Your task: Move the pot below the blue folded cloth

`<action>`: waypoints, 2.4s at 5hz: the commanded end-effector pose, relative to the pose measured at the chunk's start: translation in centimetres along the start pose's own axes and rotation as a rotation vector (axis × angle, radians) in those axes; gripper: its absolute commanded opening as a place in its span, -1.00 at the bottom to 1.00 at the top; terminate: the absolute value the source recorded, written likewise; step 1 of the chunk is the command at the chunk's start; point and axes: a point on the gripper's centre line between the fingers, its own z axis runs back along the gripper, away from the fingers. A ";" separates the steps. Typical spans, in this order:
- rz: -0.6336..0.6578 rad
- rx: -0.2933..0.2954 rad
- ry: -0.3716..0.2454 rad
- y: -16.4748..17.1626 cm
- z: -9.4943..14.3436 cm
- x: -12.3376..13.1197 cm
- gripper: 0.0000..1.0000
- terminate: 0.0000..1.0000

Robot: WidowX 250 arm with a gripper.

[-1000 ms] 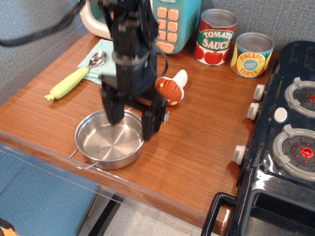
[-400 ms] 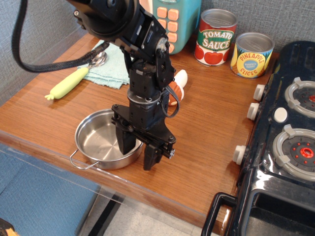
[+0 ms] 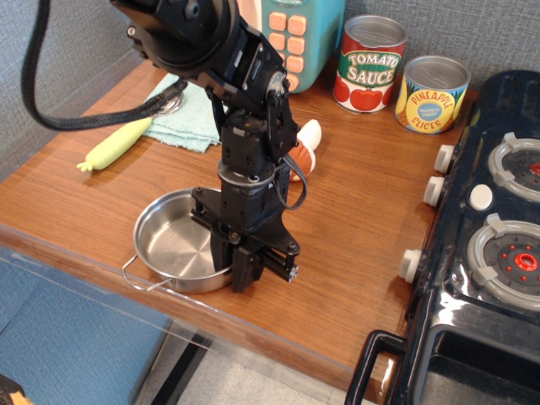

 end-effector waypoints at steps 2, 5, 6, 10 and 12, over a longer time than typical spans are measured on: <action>0.140 -0.048 -0.136 5.3 5.3 1.4 -1.00 -1.00; 0.322 -0.035 -0.107 10.0 4.5 1.4 -1.00 -1.00; 0.361 0.008 -0.044 10.9 2.9 1.3 -1.00 -1.00; 0.297 0.007 -0.057 9.6 3.1 0.9 1.00 -1.00; 0.236 0.026 -0.129 8.8 5.8 0.6 1.00 -1.00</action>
